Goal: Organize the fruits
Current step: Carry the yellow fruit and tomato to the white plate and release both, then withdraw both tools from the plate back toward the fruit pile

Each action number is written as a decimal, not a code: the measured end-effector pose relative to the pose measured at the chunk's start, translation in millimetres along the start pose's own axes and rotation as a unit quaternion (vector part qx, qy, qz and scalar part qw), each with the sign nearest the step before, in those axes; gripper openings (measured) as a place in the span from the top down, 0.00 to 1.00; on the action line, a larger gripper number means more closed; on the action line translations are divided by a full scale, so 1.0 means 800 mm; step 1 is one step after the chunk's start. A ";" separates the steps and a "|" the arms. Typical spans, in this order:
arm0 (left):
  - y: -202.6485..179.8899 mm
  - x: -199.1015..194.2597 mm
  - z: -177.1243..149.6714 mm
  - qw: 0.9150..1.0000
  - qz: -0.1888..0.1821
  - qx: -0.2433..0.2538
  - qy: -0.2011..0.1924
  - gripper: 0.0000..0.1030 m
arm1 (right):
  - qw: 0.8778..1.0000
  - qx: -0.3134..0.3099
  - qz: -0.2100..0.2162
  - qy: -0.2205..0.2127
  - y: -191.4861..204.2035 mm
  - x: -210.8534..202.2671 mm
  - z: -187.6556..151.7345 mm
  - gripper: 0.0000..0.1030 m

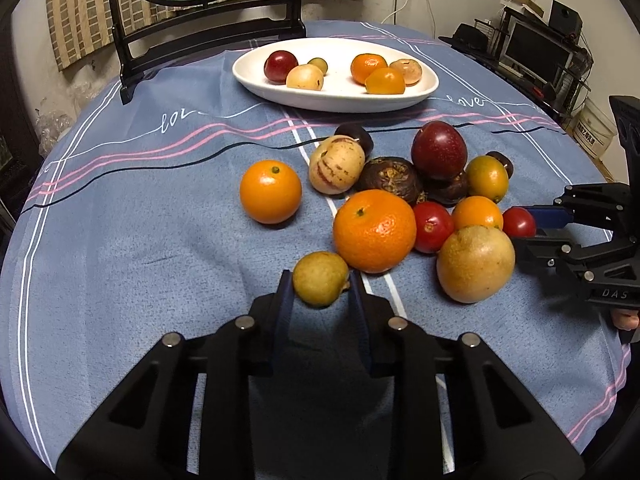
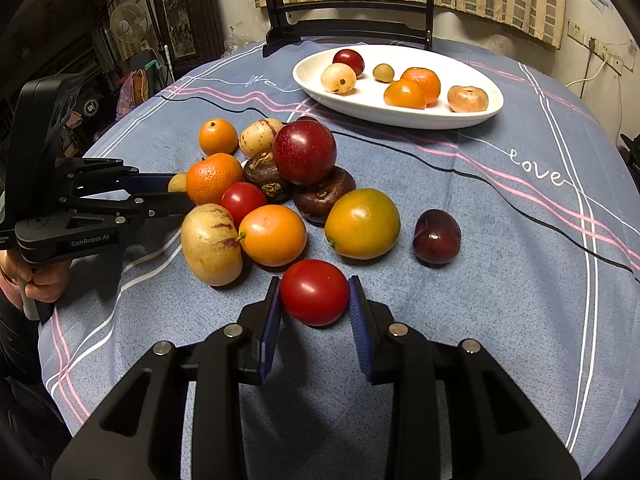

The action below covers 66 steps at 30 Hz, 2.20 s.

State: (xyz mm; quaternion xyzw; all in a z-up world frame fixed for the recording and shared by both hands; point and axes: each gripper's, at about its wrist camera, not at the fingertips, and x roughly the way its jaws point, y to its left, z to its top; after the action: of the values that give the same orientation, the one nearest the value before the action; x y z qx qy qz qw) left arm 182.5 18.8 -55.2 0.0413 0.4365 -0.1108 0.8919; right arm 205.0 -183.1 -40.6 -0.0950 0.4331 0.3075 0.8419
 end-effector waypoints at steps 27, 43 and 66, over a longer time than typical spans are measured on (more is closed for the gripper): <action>0.006 -0.048 0.116 0.994 -0.026 -0.022 -0.105 0.73 | 0.982 0.075 -0.030 -0.171 -0.064 -0.047 0.095 0.68; -0.028 0.110 0.250 0.999 0.041 0.011 -0.032 0.72 | 0.986 0.108 -0.061 -0.111 -0.148 0.047 0.156 0.68; 0.046 -0.036 0.082 0.986 0.015 -0.133 -0.100 0.06 | 0.991 0.048 -0.041 -0.116 -0.090 -0.023 0.071 0.47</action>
State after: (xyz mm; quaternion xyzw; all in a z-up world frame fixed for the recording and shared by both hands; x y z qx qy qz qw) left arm 224.5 47.8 7.2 -0.0824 0.3551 -0.0423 0.9302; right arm 278.2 -224.1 0.4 -0.0356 0.3430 0.2606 0.9018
